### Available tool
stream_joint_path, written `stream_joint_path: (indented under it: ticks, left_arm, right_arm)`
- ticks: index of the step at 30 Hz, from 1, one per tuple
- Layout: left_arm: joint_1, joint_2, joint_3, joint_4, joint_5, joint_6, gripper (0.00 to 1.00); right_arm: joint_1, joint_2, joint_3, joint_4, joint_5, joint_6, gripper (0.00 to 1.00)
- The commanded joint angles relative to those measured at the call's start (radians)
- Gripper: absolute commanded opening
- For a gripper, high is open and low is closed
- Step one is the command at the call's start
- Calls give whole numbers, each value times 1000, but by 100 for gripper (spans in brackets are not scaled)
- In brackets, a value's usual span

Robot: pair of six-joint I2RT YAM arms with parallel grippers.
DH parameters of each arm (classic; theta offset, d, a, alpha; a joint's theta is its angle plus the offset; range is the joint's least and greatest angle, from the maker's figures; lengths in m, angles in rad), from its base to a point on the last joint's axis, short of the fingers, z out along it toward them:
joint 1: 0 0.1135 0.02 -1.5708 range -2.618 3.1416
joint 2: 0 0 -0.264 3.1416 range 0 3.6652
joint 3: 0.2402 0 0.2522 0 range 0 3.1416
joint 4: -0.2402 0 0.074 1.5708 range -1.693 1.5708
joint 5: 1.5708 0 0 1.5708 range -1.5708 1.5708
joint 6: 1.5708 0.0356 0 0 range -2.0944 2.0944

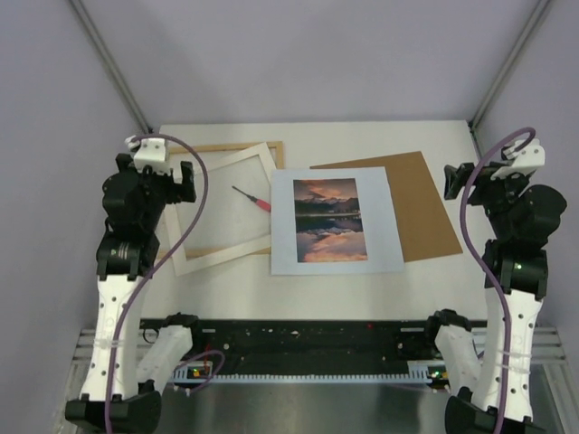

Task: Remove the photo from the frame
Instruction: Reset both arms

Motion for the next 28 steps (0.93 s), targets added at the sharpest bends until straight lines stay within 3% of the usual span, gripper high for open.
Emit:
stream_joint_path:
  ticks: [1,4,9,28]
  left_arm:
    - [6,-129,-19,43,-186,94,99]
    - [7,-196,-59,45,-261,89,99]
    - [37,-270,-137,57,-247,40,99]
    - [64,-258,-126,66,-240,-6,99]
  right_arm:
    - [9,-52,-10,83,39,74,99]
    - [8,-86,-9,99,89,82,99]
    - [8,-123,-48,148,189,90,99]
    - [8,-134,-43,152,237,88,99]
